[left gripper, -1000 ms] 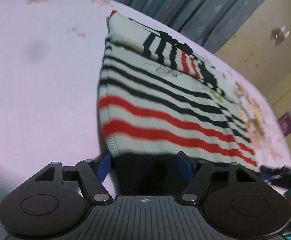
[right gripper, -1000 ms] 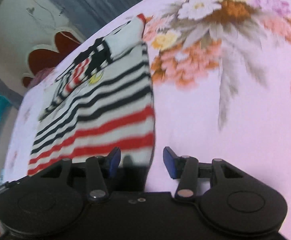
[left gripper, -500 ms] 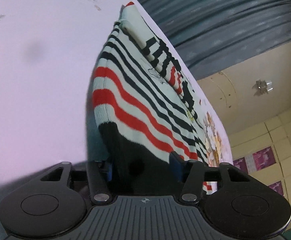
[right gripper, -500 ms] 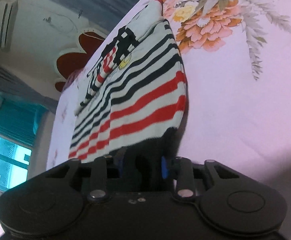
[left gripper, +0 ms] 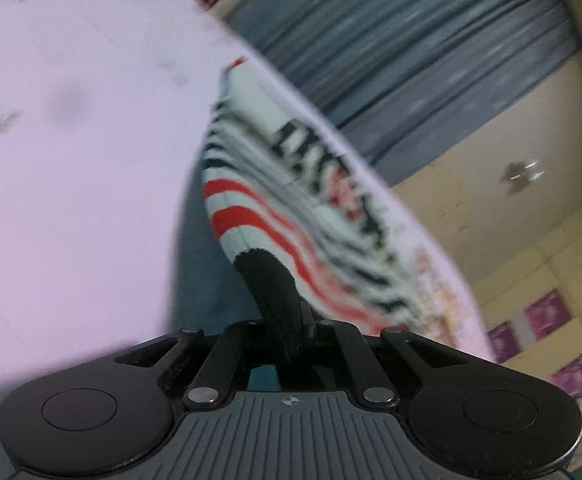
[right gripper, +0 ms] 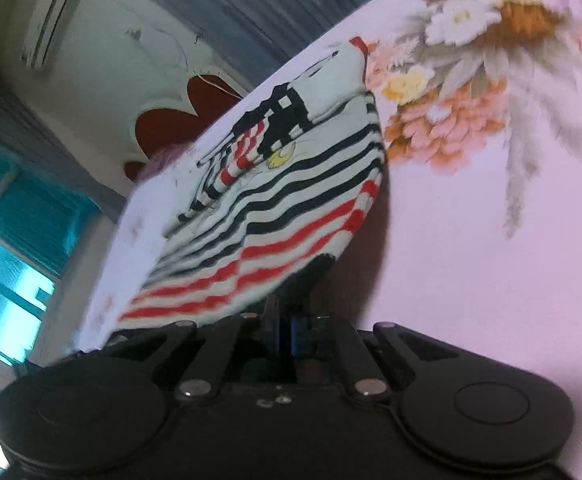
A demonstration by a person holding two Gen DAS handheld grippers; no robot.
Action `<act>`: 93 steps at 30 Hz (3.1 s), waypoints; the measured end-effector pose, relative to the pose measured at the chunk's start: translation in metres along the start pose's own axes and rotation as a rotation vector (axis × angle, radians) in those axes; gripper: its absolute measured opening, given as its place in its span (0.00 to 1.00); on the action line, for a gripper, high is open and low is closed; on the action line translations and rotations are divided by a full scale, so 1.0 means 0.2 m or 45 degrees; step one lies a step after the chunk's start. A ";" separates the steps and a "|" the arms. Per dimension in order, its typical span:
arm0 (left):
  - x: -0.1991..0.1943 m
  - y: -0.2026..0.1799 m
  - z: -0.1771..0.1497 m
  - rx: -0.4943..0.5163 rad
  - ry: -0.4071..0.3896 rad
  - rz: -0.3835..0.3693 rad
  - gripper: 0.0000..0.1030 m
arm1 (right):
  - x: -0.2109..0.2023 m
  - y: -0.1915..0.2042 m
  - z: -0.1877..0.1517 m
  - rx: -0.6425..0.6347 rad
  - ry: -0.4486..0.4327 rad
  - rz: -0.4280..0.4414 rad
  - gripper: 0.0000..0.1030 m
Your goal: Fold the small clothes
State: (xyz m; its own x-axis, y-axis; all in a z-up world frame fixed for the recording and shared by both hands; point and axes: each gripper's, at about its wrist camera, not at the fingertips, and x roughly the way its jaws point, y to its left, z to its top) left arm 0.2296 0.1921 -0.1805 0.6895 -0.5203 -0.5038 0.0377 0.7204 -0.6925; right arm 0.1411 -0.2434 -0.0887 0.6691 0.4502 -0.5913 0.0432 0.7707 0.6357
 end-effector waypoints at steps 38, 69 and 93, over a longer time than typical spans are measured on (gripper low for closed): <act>1.28 -0.15 1.36 -0.089 0.144 0.005 0.03 | 1.07 -0.13 1.45 0.239 -0.040 -0.169 0.05; 1.51 -0.32 1.44 0.603 0.160 0.191 0.58 | 1.37 0.14 1.43 -0.694 0.025 -0.519 0.43; 1.48 -0.39 1.39 0.678 -0.005 0.516 0.22 | 1.40 0.04 1.50 -0.453 -0.112 -0.581 0.41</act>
State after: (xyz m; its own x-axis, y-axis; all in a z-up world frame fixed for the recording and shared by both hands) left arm 0.6321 0.1095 -0.1317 0.7267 -0.1602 -0.6680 0.1263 0.9870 -0.0993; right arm 0.5523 -0.2470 -0.1001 0.7010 0.0098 -0.7131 0.0998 0.9887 0.1118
